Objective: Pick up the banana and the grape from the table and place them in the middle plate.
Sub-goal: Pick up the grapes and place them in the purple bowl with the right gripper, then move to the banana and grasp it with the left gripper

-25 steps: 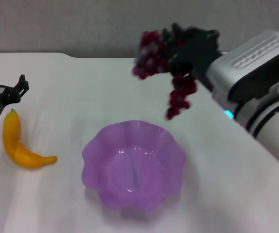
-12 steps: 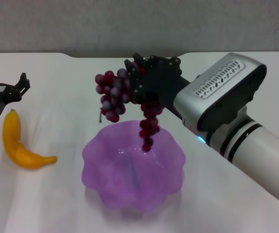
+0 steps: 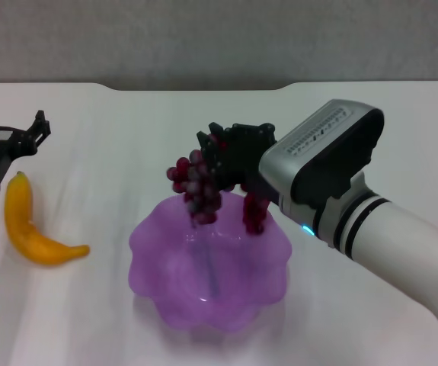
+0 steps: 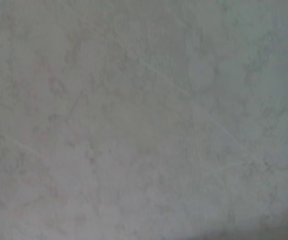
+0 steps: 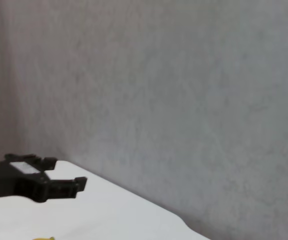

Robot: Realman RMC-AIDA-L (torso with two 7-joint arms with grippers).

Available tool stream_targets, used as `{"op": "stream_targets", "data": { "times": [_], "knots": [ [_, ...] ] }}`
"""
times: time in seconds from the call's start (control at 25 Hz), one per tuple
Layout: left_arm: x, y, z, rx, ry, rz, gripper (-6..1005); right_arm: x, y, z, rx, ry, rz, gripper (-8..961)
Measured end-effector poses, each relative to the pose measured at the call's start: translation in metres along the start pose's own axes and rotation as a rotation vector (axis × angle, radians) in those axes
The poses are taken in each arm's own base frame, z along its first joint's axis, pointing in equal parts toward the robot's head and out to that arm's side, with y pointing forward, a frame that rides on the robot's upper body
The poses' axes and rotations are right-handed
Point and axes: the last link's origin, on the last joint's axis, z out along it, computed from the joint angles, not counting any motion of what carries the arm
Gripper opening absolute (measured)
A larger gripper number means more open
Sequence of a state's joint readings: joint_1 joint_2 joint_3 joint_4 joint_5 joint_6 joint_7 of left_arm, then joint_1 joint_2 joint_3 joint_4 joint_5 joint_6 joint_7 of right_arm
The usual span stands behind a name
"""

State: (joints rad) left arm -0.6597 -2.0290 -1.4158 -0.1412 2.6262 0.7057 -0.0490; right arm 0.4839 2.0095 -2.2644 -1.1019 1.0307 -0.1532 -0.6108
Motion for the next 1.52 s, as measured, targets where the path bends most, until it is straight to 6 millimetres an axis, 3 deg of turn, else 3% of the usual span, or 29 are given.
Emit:
{"op": "stream_targets", "data": {
  "times": [0.28,0.68,0.88,1.2,1.4,1.52],
  "knots": [
    [0.001,0.001,0.0,-0.002,0.001,0.0,865,0.002,0.006,0.001,-0.017,0.0,-0.027,156],
    [0.001,0.002,0.001,-0.004,0.003,-0.001,864,0.026,0.0,0.003,-0.01,0.08,0.009,154],
    [0.001,0.002,0.001,-0.004,0.003,-0.001,864,0.028,0.002,0.009,-0.035,0.113,0.035,153],
    [0.005,0.007,0.004,-0.013,0.011,-0.001,863,0.031,0.0,0.014,-0.041,0.144,0.037,226],
    [0.005,0.006,0.004,-0.011,0.01,-0.001,863,0.028,0.001,0.01,-0.008,0.061,0.031,271],
    [0.004,0.005,0.003,-0.009,0.007,0.0,862,0.027,0.001,0.005,0.015,0.014,0.028,382]
  ]
}}
